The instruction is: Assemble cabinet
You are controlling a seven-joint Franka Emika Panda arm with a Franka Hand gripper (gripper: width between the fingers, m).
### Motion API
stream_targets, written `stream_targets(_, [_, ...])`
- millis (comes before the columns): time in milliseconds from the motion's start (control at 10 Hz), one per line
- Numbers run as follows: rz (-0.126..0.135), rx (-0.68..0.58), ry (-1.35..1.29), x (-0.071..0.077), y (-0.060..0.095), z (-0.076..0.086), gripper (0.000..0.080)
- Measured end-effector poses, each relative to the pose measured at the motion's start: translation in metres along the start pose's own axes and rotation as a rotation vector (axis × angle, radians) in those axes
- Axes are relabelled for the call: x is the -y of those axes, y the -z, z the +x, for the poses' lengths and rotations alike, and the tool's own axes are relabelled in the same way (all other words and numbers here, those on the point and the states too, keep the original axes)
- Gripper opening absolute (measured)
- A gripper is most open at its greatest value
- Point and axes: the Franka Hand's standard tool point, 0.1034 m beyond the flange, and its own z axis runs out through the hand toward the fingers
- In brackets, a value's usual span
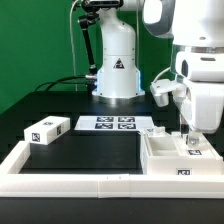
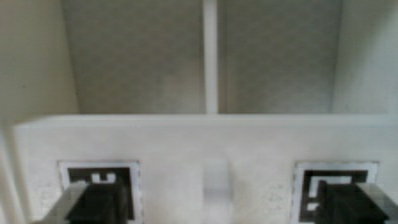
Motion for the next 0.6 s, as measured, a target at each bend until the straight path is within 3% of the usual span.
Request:
stream_targets(100, [-0.031, -0.013, 0.003, 0.006, 0.006, 0.001, 0.0602])
stream_targets(200, [-0.055, -0.018, 0.005, 0.018, 0.016, -0.003, 0.0751])
stream_targets(300, [-0.072, -0.016, 0.006, 0.034, 0.029, -0.009, 0.0784])
stream_targets(600, [-0.106, -0.025, 0.107, 0.075, 0.034, -0.022, 0.0797])
